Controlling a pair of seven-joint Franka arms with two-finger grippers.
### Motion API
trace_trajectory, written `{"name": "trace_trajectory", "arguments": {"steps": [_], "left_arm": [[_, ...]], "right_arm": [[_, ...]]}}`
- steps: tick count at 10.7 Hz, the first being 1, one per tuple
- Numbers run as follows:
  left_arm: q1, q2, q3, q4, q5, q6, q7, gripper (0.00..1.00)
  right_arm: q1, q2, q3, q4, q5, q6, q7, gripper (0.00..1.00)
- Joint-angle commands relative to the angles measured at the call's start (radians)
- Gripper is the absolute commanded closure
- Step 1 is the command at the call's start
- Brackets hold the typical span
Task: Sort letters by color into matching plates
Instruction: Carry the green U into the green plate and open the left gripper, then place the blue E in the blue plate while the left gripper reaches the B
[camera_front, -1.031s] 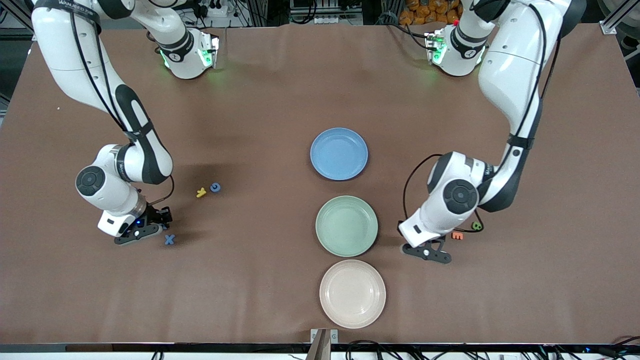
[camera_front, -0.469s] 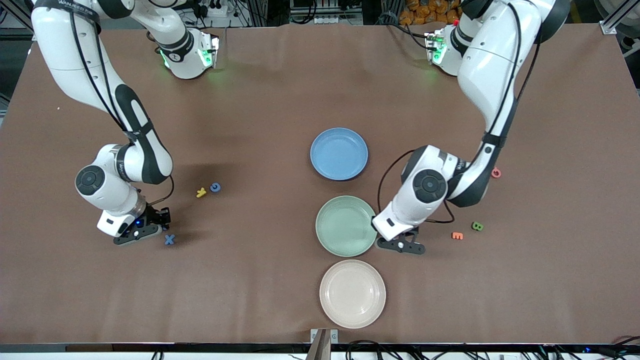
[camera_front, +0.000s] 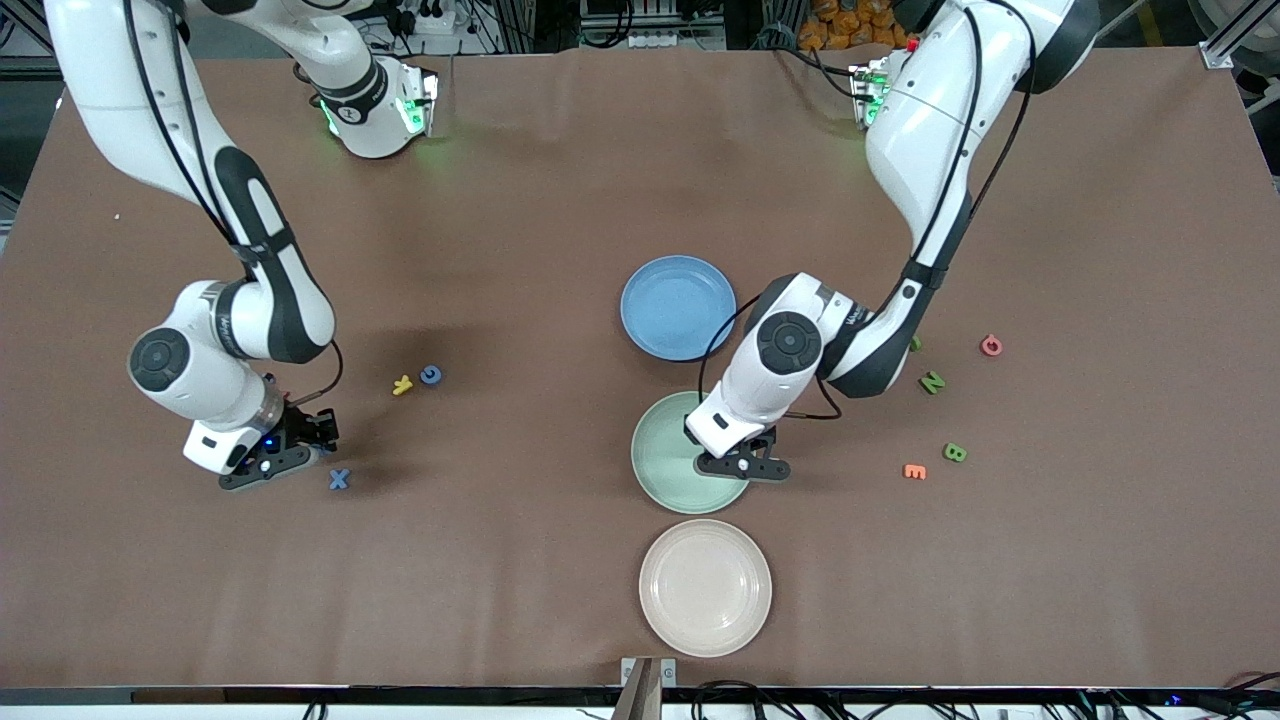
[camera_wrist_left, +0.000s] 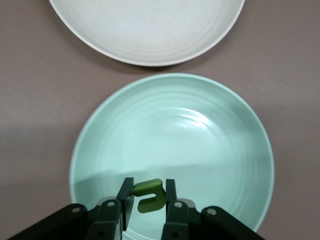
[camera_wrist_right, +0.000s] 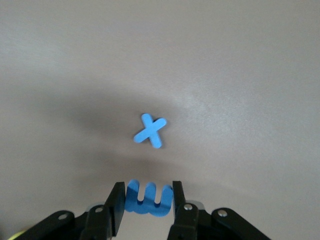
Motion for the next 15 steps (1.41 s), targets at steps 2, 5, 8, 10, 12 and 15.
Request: {"name": "trace_trajectory", "arguments": {"steps": [2,5,8,10,12,15], "left_arm": [[-0.052,0.012,0.011,0.035,-0.027,0.039,-0.15,0.17],[-0.026,-0.073,0.018,0.028,-0.031,-0.103,-0.141,0.0],[0.135,-0.194,0.015,-0.019,-0.015,-0.261,0.006,0.0],[0.263,-0.281,0.011,-0.128,-0.014,-0.28,0.149,0.0],[0.331,-0.323,0.012,-0.227,0.049,-0.251,0.279,0.0],[0.458,-0.308,0.009,-0.364,0.077,-0.078,0.602,0.0]], "right_arm": [[0.121,-0.115,0.013,-0.024,0.021,-0.12,0.193,0.65],[0.248,-0.13,0.044,-0.021,0.021,-0.12,0.381,0.65],[0.366,-0.121,0.104,0.013,0.019,-0.118,0.56,0.65],[0.474,-0.118,0.114,0.027,0.019,-0.118,0.662,0.65],[0.583,-0.097,0.116,0.067,0.019,-0.12,0.745,0.65],[0.661,-0.017,0.162,0.157,0.016,-0.118,0.835,0.65]]}}
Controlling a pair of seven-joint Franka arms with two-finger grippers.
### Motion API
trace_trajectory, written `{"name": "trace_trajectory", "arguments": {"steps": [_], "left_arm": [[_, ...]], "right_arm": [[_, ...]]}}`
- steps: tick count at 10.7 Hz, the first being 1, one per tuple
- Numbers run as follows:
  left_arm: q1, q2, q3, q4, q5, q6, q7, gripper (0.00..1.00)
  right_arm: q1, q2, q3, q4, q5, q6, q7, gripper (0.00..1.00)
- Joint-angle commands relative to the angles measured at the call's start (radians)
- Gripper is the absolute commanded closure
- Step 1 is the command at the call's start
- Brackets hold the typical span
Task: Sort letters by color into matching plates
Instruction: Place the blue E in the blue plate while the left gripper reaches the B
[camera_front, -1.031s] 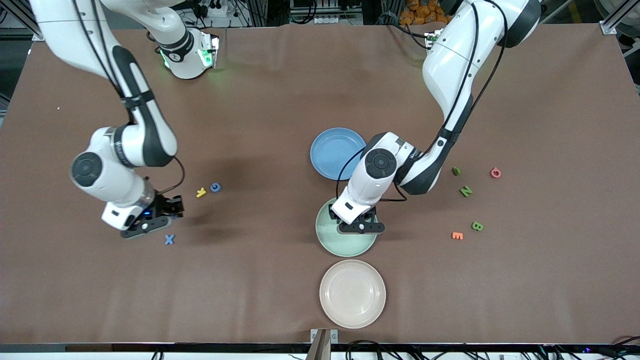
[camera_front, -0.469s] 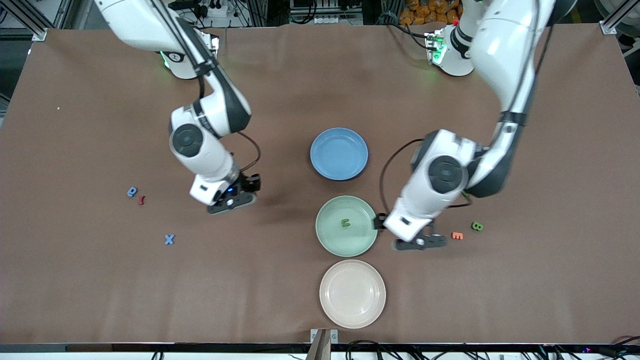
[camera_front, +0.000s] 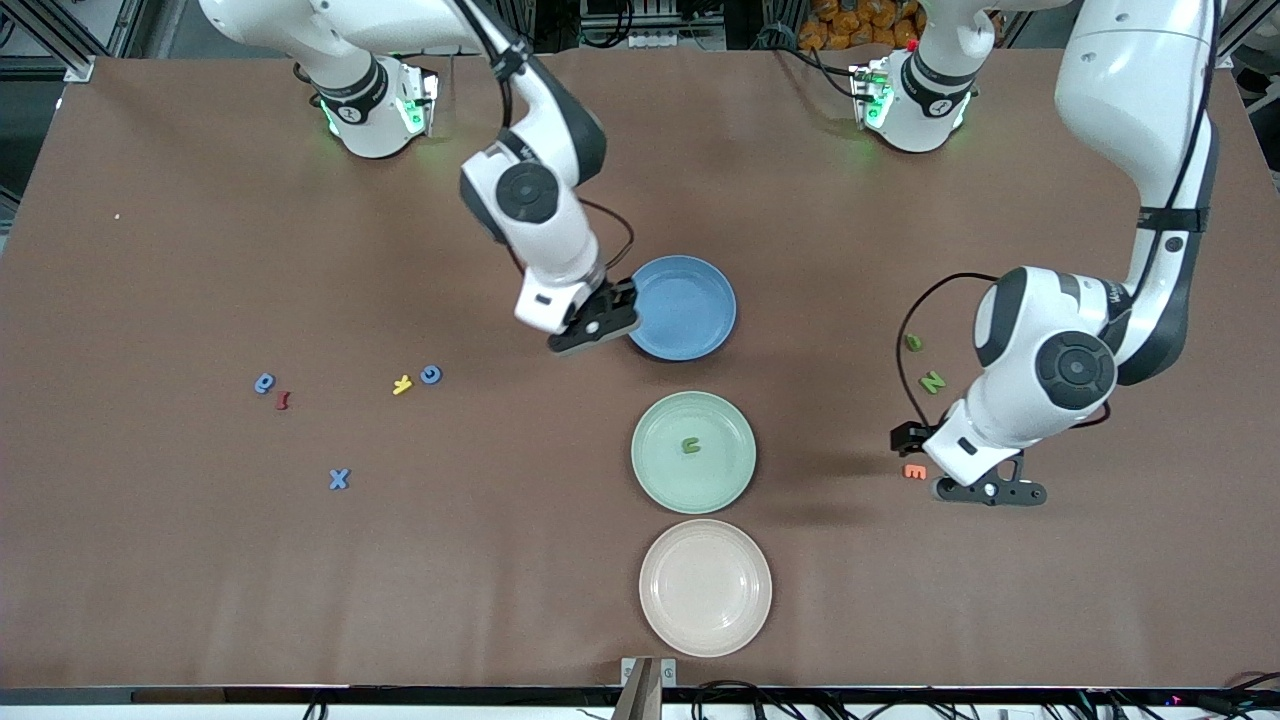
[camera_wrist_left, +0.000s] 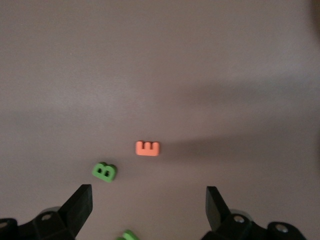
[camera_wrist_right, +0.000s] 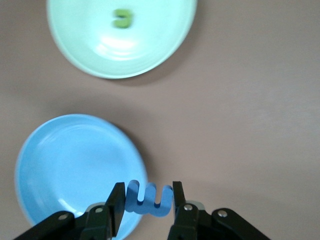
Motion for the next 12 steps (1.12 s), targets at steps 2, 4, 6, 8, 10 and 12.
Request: {"name": "trace_trajectory", "arguments": {"steps": [2,4,6,8,10,12], "left_arm": [[0.111,-0.007,-0.013,-0.236,0.027,0.263,0.394,0.0],[0.152,0.039,-0.013,-0.241,0.028,0.304,0.531,0.0],[0.166,0.056,-0.013,-0.249,0.028,0.327,0.599,0.0],[0.166,0.064,-0.013,-0.247,0.028,0.327,0.61,0.0],[0.166,0.071,-0.013,-0.244,0.028,0.327,0.61,0.01],[0.166,0.083,-0.013,-0.239,0.028,0.327,0.61,0.02]], "right_arm": [[0.058,0.142,0.06,0.161,0.003,-0.006,0.095,0.65],[0.085,0.173,0.068,0.174,0.0,-0.005,0.109,0.62],[0.086,0.176,0.066,0.172,-0.014,-0.006,0.133,0.0],[0.075,0.173,0.066,0.172,-0.035,-0.023,0.129,0.0],[0.055,0.161,0.063,0.165,-0.043,-0.029,0.112,0.0],[-0.041,0.131,0.06,0.163,-0.064,-0.115,0.025,0.0]]}}
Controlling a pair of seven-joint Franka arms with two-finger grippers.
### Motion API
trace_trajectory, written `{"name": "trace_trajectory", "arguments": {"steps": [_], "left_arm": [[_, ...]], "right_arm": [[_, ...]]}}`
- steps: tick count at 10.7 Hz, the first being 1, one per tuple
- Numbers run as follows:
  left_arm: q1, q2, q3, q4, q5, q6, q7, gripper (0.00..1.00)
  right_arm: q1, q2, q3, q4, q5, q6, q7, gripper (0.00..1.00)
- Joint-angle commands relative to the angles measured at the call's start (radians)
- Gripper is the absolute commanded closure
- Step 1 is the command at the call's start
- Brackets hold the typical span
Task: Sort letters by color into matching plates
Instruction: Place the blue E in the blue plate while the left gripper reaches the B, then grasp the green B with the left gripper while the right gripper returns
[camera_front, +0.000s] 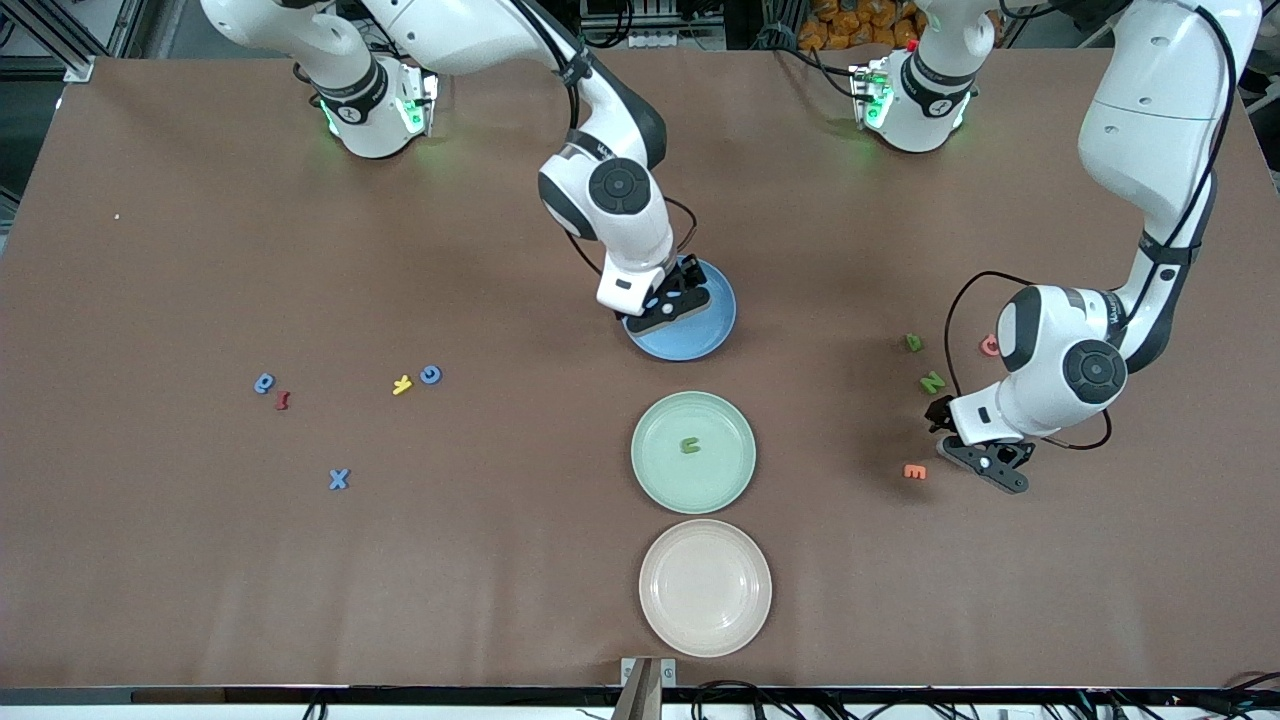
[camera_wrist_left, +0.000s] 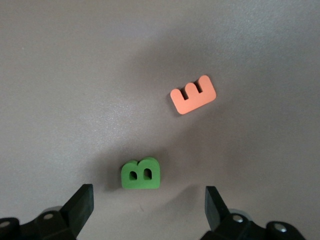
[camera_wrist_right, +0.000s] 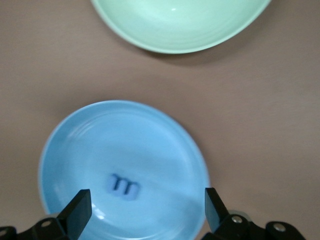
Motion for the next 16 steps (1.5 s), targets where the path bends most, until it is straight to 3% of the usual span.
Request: {"name": "trace_trajectory", "arguments": {"steps": [1,2,5,6,9,10,14,16], "left_arm": [[0.012,0.016,-0.009,0.001,0.023,0.014,0.013,0.05],[0.012,0.018,-0.009,0.003,0.021,0.014,0.013,0.14],[0.014,0.032,-0.007,0.015,0.02,0.014,0.013,0.2],[0.012,0.035,-0.007,0.017,0.02,0.014,0.013,0.29],[0.012,0.045,-0.002,0.037,0.017,0.014,0.012,0.76],[0.012,0.049,-0.001,0.043,0.015,0.014,0.01,0.96],[-0.011,0.026,-0.015,0.083,0.004,0.011,-0.036,1.0],[-0.015,0.01,-0.097,0.106,-0.006,0.003,-0.141,1.0]], "right_arm": [[-0.167,-0.059,0.002,0.006,-0.03,-0.119,-0.151,0.0],[-0.228,-0.072,0.001,0.006,-0.03,-0.139,-0.206,0.0],[-0.386,-0.094,-0.033,0.009,-0.03,-0.169,-0.393,0.0],[-0.447,-0.093,-0.033,0.008,-0.029,-0.169,-0.459,0.0],[-0.584,-0.096,-0.035,0.006,-0.03,-0.204,-0.621,0.0],[-0.63,-0.103,-0.033,0.005,-0.029,-0.207,-0.673,0.0],[-0.771,-0.08,-0.033,0.008,-0.032,-0.199,-0.843,0.0],[-0.814,-0.045,-0.033,0.009,-0.059,-0.161,-0.869,0.0]]}}
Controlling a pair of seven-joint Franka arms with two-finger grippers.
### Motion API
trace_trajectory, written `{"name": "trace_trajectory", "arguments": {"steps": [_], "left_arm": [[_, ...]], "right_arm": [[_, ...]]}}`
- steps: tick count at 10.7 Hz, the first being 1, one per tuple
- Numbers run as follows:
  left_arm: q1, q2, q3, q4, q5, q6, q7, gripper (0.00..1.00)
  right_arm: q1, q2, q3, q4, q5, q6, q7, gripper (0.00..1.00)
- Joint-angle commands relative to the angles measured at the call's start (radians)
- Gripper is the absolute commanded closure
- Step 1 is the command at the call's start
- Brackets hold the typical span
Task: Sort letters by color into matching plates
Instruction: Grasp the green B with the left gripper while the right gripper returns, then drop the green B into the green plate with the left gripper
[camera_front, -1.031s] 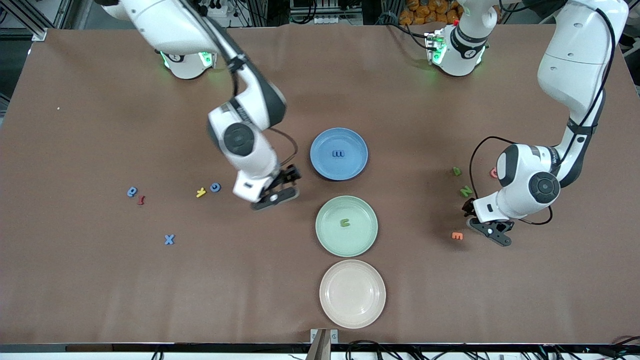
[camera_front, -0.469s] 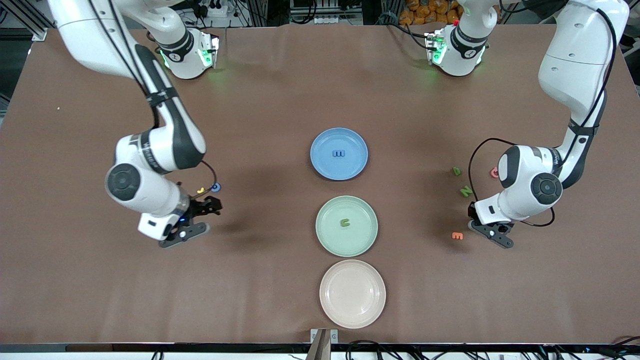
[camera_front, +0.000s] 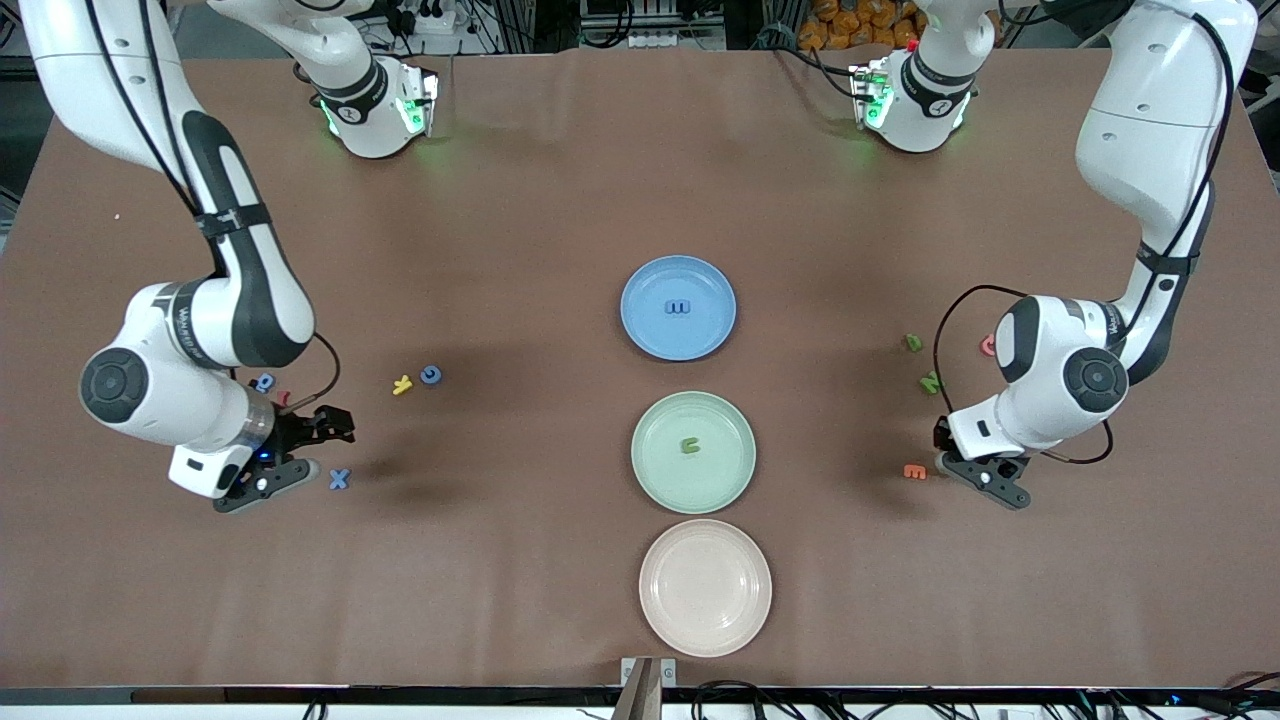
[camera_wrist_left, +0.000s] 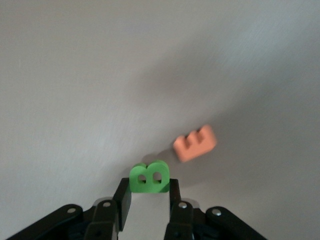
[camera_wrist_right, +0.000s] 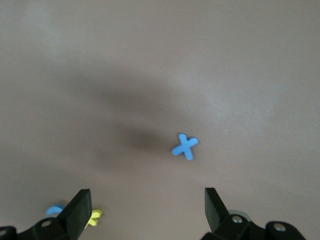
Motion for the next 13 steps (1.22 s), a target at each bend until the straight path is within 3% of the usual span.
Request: {"name": "trace_trajectory", "arguments": {"steps": [1,4,6,9,11,12,13], "left_arm": [[-0.006,-0.023,-0.127,0.031,-0.006,-0.011,-0.183,1.0],[-0.056,-0.009,-0.222,0.064,-0.002,-0.011,-0.466,1.0],[-0.203,0.011,-0.212,0.104,0.006,-0.011,-0.682,1.0],[-0.369,0.068,-0.151,0.173,0.012,-0.008,-0.878,1.0],[-0.513,0.097,-0.025,0.207,0.011,-0.01,-0.934,1.0],[-0.528,0.102,-0.003,0.207,0.006,-0.008,-0.937,0.23],[-0.526,0.102,-0.003,0.207,0.006,-0.01,-0.952,0.0]], "right_arm": [[-0.057,0.046,0.018,0.0,-0.04,0.062,-0.029,0.0],[-0.069,0.091,0.018,0.003,-0.028,0.121,0.033,0.0],[-0.068,0.111,0.018,0.014,-0.025,0.135,0.138,0.0],[-0.061,0.134,0.018,0.021,-0.022,0.139,0.181,0.0],[-0.051,0.166,0.018,0.027,-0.028,0.168,0.233,0.0],[-0.049,0.175,0.018,0.027,-0.029,0.191,0.238,0.0],[-0.048,0.183,0.018,0.027,-0.031,0.199,0.239,0.0]]}}
